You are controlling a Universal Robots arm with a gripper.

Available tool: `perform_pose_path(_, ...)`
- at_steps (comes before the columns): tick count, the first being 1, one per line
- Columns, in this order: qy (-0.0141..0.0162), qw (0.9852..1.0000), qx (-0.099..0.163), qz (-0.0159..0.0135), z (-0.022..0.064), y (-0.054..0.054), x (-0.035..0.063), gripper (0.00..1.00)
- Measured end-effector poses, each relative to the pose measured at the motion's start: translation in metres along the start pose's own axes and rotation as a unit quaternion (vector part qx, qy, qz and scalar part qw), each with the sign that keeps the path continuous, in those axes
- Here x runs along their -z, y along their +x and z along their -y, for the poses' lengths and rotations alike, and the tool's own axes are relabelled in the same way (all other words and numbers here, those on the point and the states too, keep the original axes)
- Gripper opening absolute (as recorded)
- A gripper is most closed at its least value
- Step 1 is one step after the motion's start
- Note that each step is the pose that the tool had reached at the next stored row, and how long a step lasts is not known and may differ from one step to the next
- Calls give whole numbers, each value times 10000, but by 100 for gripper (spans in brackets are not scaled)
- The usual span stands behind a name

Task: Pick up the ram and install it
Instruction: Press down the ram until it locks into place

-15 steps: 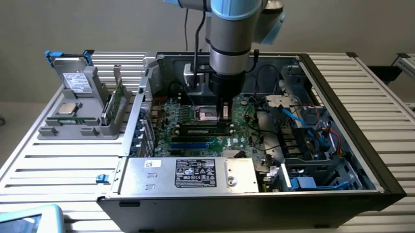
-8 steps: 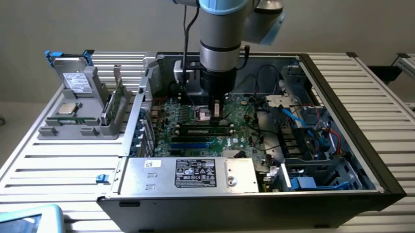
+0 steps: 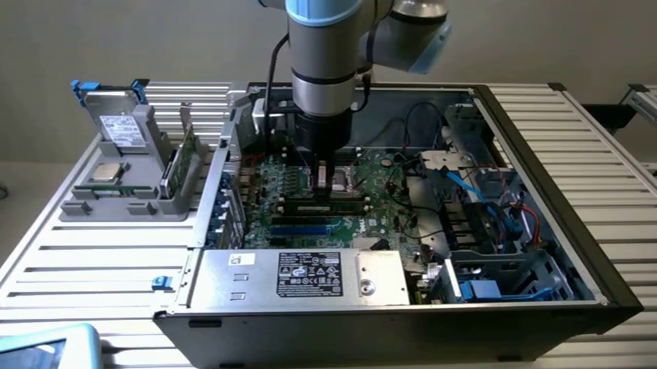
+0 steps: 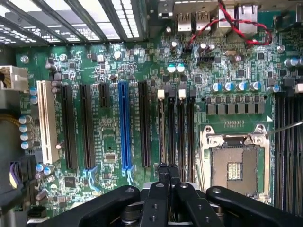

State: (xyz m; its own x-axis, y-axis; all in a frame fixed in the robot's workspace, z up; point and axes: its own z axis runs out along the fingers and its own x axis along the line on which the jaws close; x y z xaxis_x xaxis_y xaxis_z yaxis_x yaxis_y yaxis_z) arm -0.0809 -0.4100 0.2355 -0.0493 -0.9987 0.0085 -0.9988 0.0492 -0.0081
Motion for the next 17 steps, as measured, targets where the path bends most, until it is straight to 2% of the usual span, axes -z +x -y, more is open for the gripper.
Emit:
perform_pose_path(13,1,10000,0,-49,-34,-12,-93,11)
perform_pose_path(15,3,10000,1,-54,-33,-12,-93,11)
perform_pose_path(17,5,10000,1,-56,-32,-14,-35,11)
